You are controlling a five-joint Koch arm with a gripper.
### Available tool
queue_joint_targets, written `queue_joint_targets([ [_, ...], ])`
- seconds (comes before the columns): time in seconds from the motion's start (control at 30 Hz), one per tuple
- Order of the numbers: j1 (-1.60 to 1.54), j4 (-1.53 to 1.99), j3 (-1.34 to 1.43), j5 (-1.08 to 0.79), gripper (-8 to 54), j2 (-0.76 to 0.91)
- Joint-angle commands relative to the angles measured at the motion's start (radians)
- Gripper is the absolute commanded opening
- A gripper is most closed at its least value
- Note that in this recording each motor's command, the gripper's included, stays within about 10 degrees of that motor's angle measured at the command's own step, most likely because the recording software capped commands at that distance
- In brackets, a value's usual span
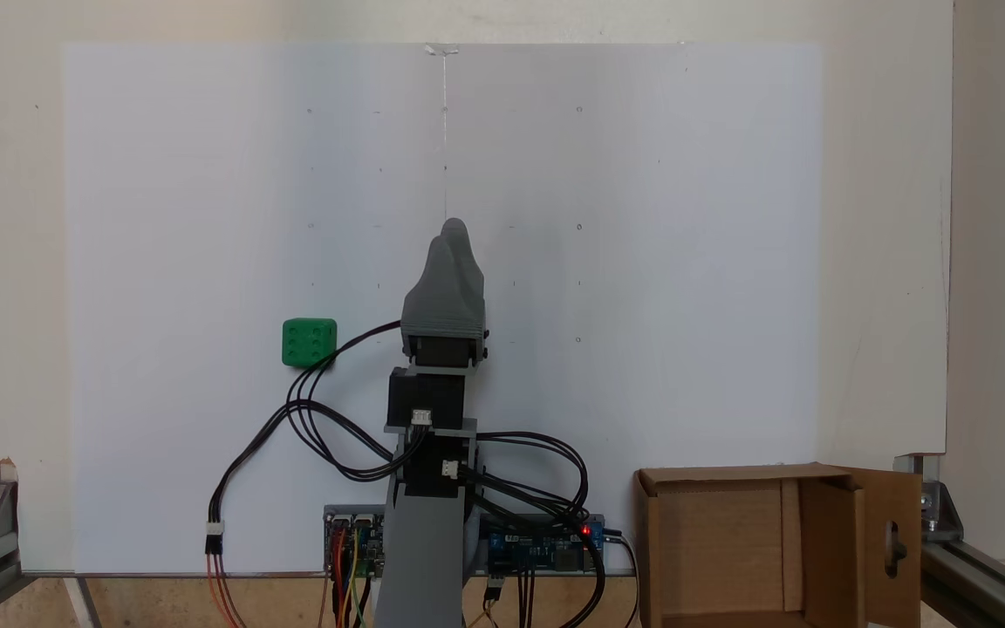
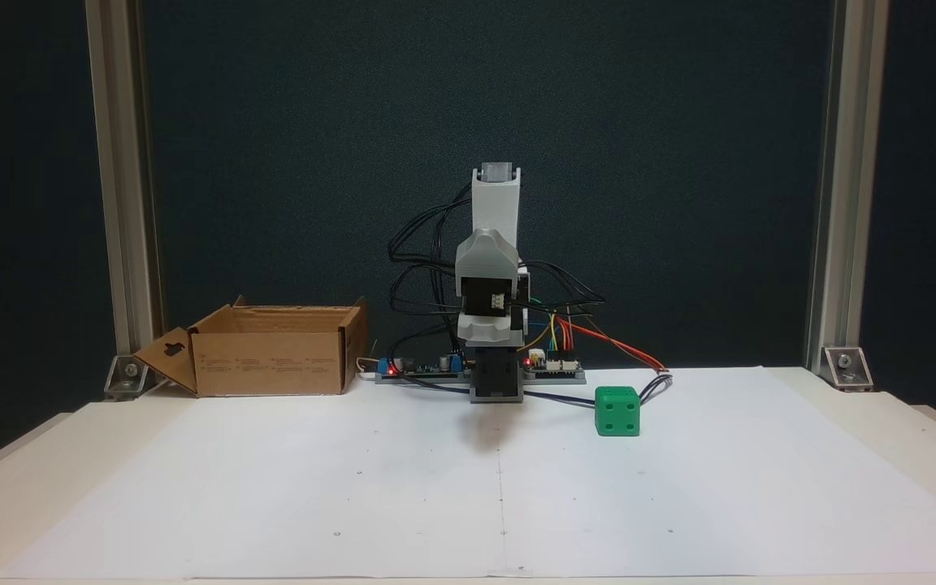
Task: Grasp a green dice and put it in the bin.
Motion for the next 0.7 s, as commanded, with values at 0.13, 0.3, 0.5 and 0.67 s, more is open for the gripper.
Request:
queue_joint_targets([
  [0.13,0.000,-0.008,0.048,0.031,44.5,0.106],
  [0.3,0.006,-0.008,0.046,0.031,44.5,0.106],
  [0.5,0.020,-0.006,0.048,0.029,44.2,0.106],
  [0.67,0.020,-0.008,0.048,0.029,44.0,0.106],
])
